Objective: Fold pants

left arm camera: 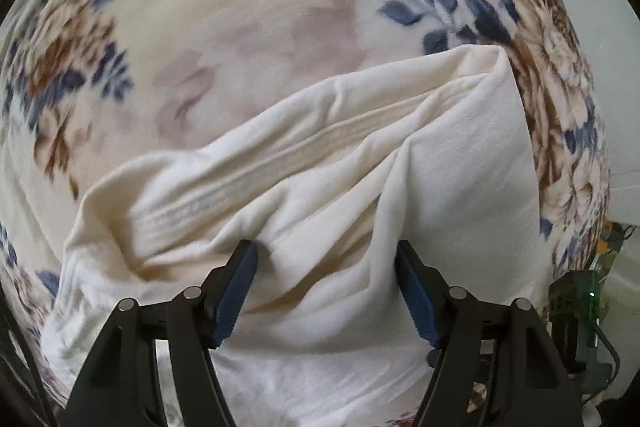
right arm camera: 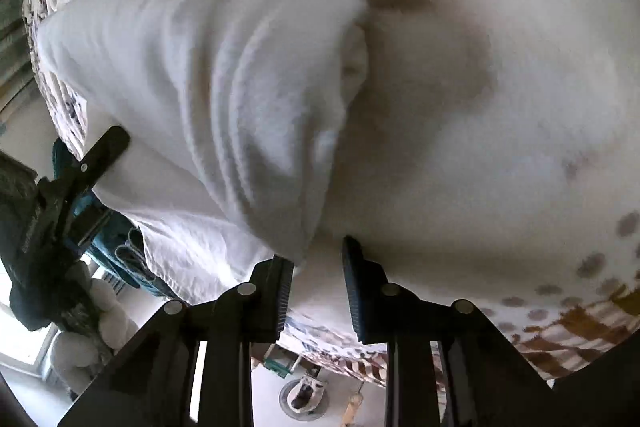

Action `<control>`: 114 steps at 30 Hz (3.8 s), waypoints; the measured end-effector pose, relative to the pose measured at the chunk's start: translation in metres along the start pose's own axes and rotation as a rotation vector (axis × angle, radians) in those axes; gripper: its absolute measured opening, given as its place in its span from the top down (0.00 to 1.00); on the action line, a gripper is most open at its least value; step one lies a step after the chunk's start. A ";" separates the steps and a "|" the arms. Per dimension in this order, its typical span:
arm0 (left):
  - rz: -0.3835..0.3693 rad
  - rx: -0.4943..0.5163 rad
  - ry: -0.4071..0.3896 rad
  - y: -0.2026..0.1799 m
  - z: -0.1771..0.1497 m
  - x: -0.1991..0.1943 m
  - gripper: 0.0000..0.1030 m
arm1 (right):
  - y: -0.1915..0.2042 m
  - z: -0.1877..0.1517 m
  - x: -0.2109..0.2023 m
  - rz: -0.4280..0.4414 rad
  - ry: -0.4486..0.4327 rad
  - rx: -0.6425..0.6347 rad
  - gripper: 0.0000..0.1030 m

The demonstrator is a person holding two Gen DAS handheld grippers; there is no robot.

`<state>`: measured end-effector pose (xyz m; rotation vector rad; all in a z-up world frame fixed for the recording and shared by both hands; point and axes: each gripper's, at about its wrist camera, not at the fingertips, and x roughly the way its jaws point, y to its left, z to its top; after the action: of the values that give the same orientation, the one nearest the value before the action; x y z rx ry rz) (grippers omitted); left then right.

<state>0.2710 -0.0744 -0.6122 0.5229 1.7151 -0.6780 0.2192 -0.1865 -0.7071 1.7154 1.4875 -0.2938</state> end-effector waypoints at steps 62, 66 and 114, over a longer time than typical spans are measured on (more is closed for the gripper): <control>-0.140 -0.532 -0.307 0.154 -0.132 -0.041 0.57 | 0.137 -0.045 0.015 -0.495 -0.083 -0.597 0.33; -0.010 -0.588 -0.354 0.159 -0.186 -0.070 0.20 | 0.168 -0.081 0.020 -0.718 -0.243 -0.824 0.15; -0.521 -1.456 -0.795 0.298 -0.390 0.026 0.54 | 0.316 -0.003 0.146 -0.741 -0.271 -1.081 0.80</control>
<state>0.1835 0.4095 -0.6200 -1.0952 1.1303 0.1599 0.5433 -0.0671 -0.6655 0.2457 1.5699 -0.0513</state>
